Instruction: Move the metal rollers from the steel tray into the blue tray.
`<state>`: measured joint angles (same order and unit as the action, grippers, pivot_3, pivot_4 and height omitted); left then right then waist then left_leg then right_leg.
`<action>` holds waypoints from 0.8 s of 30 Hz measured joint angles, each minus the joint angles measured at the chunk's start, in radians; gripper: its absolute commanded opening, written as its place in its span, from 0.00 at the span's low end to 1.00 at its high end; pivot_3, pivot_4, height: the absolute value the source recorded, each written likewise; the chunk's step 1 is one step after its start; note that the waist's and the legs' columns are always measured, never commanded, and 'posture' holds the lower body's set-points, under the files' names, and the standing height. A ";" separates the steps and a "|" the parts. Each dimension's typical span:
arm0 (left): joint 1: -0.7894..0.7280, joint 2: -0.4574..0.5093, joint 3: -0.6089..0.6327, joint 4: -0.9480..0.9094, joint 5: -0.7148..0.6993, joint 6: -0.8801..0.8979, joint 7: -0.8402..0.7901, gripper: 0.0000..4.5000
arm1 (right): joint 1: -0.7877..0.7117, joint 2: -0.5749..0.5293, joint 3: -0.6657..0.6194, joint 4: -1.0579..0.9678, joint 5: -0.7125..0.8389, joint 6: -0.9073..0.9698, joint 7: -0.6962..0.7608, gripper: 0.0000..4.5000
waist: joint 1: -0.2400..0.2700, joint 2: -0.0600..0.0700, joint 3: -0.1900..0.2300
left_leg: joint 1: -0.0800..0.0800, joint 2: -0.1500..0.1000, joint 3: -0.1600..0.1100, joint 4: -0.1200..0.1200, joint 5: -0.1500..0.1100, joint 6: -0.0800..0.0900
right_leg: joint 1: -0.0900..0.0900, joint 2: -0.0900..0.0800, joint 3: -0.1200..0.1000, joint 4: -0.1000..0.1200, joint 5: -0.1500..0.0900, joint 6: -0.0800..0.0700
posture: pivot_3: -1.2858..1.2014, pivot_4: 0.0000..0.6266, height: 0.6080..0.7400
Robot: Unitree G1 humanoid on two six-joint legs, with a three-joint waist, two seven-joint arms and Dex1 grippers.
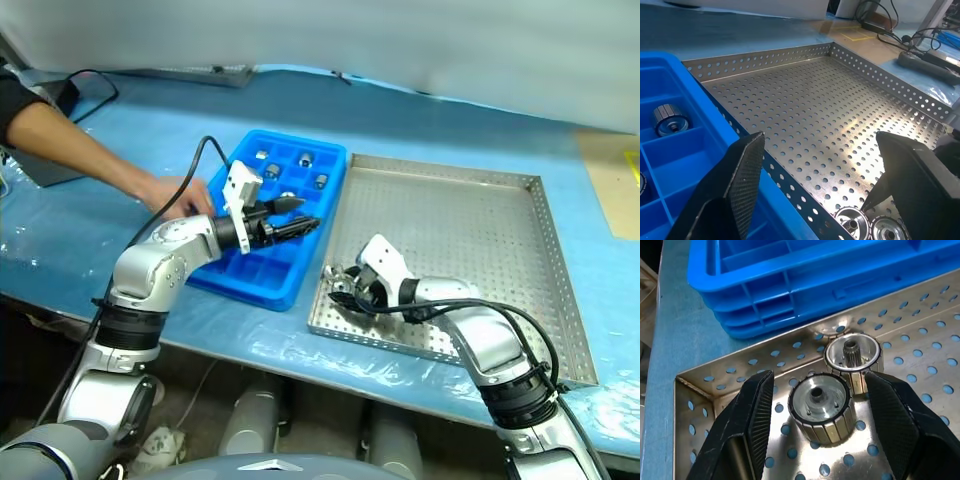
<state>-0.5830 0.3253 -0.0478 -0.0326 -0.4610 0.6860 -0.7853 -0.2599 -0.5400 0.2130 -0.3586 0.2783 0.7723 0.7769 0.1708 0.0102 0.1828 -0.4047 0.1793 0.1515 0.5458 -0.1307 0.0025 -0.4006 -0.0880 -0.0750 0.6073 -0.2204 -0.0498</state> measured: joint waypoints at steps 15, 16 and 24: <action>0.003 0.016 -0.004 0.000 -0.002 0.003 0.000 0.84 | 0.000 -0.010 0.056 -0.043 -0.030 -0.010 -0.020 0.66 | 0.005 0.000 0.000 | 0.000 0.000 0.000 0.000 0.000 0.000 | 0.000 0.000 0.000 0.000 0.000 0.000 | 0.60 0.24 1.00; 0.003 0.017 -0.004 0.000 -0.002 0.003 0.000 0.84 | 0.000 -0.010 0.058 -0.038 -0.034 -0.021 -0.019 0.66 | 0.005 0.000 0.000 | 0.000 0.000 0.000 0.000 0.000 0.000 | 0.000 0.000 0.000 0.000 0.000 0.000 | 0.60 0.24 1.00; 0.001 0.018 -0.004 0.000 -0.002 0.003 0.006 0.84 | -0.008 -0.001 0.056 0.019 -0.078 -0.093 -0.050 0.66 | 0.005 0.000 0.000 | 0.000 0.000 0.000 0.000 0.000 0.000 | 0.000 0.000 0.000 0.000 0.000 0.000 | 0.60 0.24 1.00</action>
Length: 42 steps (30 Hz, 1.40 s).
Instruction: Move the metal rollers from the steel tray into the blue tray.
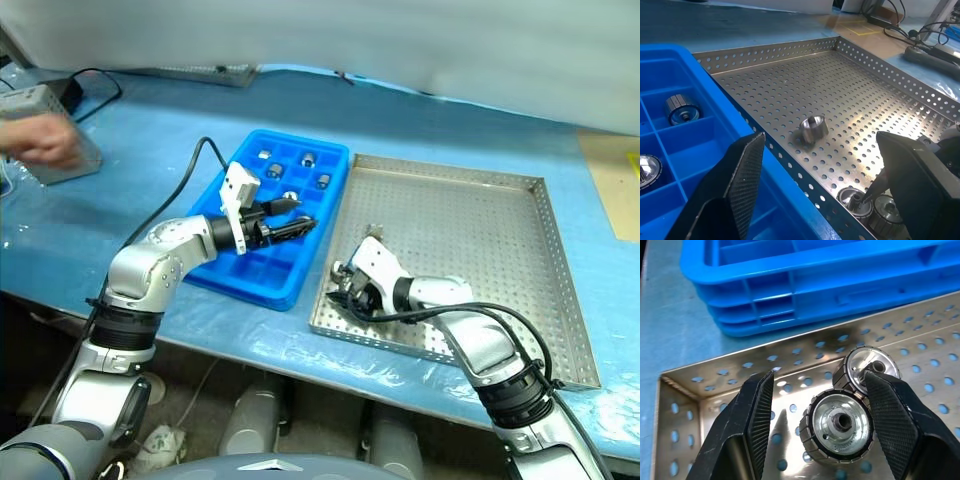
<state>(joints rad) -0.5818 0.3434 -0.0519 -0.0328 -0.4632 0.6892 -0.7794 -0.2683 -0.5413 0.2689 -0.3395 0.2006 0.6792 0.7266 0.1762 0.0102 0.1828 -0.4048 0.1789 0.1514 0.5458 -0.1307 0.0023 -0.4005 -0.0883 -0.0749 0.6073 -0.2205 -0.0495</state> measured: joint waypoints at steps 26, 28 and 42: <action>-0.017 -0.060 -0.020 0.018 0.007 -0.011 0.059 0.84 | 0.055 0.019 -0.001 0.196 -0.109 -0.329 -0.030 0.40 | -0.001 0.000 0.000 | 0.002 0.000 0.000 0.001 0.000 0.000 | 0.003 0.000 0.000 0.000 0.000 0.000 | 0.59 0.24 1.00; -0.017 -0.078 -0.019 0.021 0.008 -0.015 0.077 0.84 | 0.053 0.023 0.001 0.203 -0.119 -0.340 -0.031 0.40 | -0.001 0.000 0.000 | 0.002 0.000 0.000 0.001 0.000 0.000 | 0.003 0.000 0.000 0.000 0.000 0.000 | 0.60 0.24 1.00; -0.047 -0.076 -0.016 0.102 0.022 -0.060 0.051 0.84 | 0.032 0.027 -0.016 0.254 -0.131 -0.379 -0.012 0.40 | -0.003 0.000 0.000 | 0.005 0.000 0.000 0.001 0.000 0.000 | 0.006 0.000 0.000 0.000 -0.002 0.004 | 0.59 0.24 1.00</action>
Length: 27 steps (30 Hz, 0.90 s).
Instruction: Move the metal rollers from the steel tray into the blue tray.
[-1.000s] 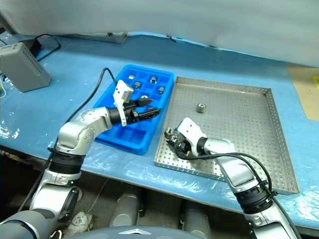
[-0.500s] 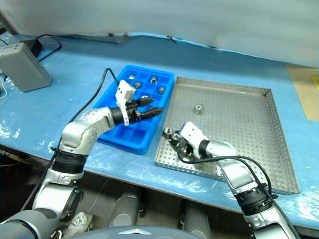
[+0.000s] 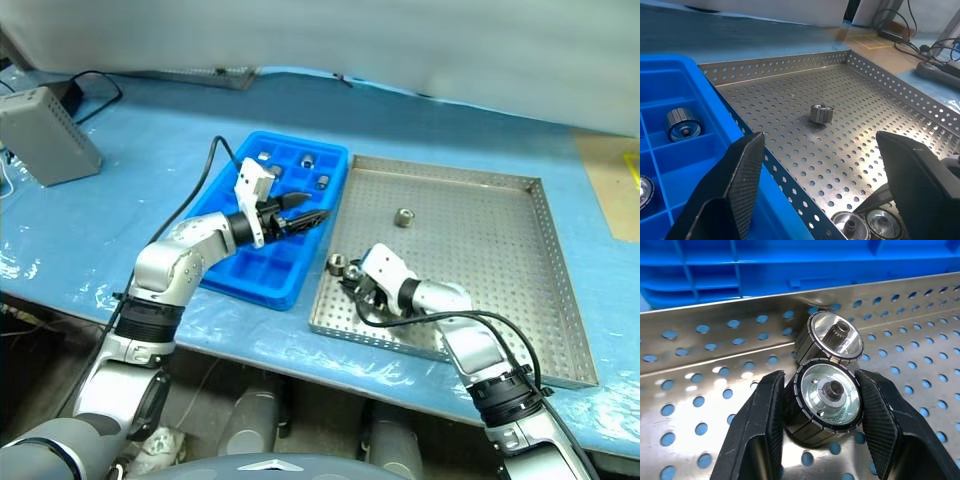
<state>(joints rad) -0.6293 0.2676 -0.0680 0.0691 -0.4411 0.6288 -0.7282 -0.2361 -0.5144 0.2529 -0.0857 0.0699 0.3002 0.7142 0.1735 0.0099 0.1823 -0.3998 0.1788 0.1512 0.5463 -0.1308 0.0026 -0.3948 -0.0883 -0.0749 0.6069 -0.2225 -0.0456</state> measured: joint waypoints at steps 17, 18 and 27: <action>-0.167 0.030 -0.086 0.249 0.089 -0.460 -0.433 0.84 | 0.024 -0.119 -0.342 -0.351 0.395 0.465 0.051 0.40 | -0.027 0.000 0.000 | -0.004 -0.001 0.001 0.000 -0.001 0.003 | -0.004 0.000 0.001 -0.001 0.002 -0.002 | 0.53 0.24 1.00; -0.178 0.025 -0.094 0.274 0.097 -0.491 -0.457 0.84 | -0.009 -0.104 -0.376 -0.365 0.439 0.501 0.030 0.40 | -0.026 0.000 0.000 | -0.004 -0.001 0.001 -0.001 -0.001 0.002 | -0.004 0.000 0.000 -0.001 0.002 -0.002 | 0.53 0.24 1.00; -0.240 -0.035 -0.074 0.338 0.054 -0.566 -0.561 0.84 | -0.054 -0.096 -0.487 -0.471 0.641 0.656 -0.080 0.40 | -0.025 0.001 0.000 | -0.007 -0.002 0.003 -0.001 -0.002 0.004 | -0.006 -0.001 0.000 -0.002 0.001 -0.003 | 0.51 0.24 1.00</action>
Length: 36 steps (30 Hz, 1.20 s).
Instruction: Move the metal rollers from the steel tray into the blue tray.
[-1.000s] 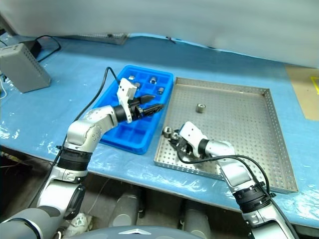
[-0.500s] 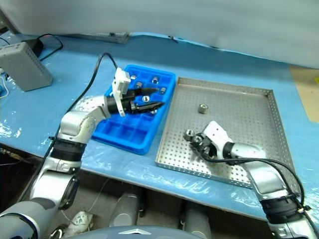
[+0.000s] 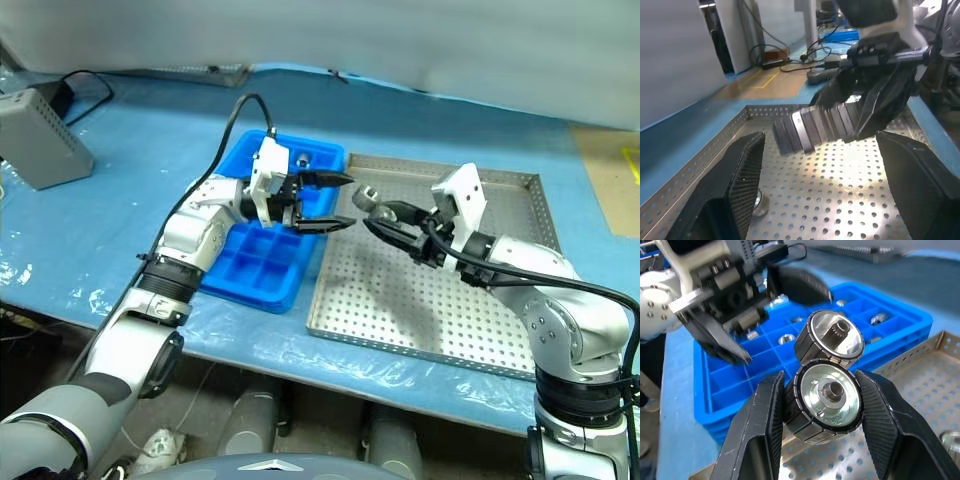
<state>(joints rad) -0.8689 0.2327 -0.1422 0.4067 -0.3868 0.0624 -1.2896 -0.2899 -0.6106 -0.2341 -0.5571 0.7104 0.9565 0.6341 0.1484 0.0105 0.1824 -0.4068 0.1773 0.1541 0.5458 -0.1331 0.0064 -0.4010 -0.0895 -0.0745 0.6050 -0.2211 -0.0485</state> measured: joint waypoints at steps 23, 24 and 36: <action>-0.172 -0.067 0.012 0.410 0.178 -0.620 -0.068 0.84 | -0.030 -0.064 0.000 -0.051 0.171 0.038 -0.087 0.40 | 0.002 0.000 0.000 | 0.000 -0.001 -0.001 0.000 0.001 -0.001 | 0.001 -0.001 0.000 0.000 0.000 0.001 | 0.51 0.24 1.00; -0.172 -0.076 0.020 0.418 0.177 -0.632 -0.067 0.84 | -0.024 -0.065 0.000 -0.051 0.171 0.029 -0.087 0.40 | 0.002 0.000 0.000 | 0.000 -0.001 -0.001 0.000 0.001 -0.001 | 0.000 -0.001 0.000 0.000 0.000 0.001 | 0.51 0.24 1.00; -0.170 -0.078 0.025 0.420 0.175 -0.648 -0.099 0.84 | -0.004 -0.068 0.024 -0.044 0.142 0.005 -0.093 0.40 | 0.001 0.000 0.000 | 0.000 -0.001 -0.001 0.001 0.001 -0.001 | 0.000 -0.001 0.000 0.001 0.000 0.001 | 0.51 0.24 1.00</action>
<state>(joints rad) -1.0388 0.1549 -0.1168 0.8268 -0.2118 -0.5852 -1.3890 -0.2937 -0.6784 -0.2096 -0.6007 0.8526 0.9620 0.5408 0.1497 0.0105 0.1825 -0.4072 0.1760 0.1535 0.5464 -0.1324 0.0055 -0.4009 -0.0905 -0.0750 0.6057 -0.2207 -0.0476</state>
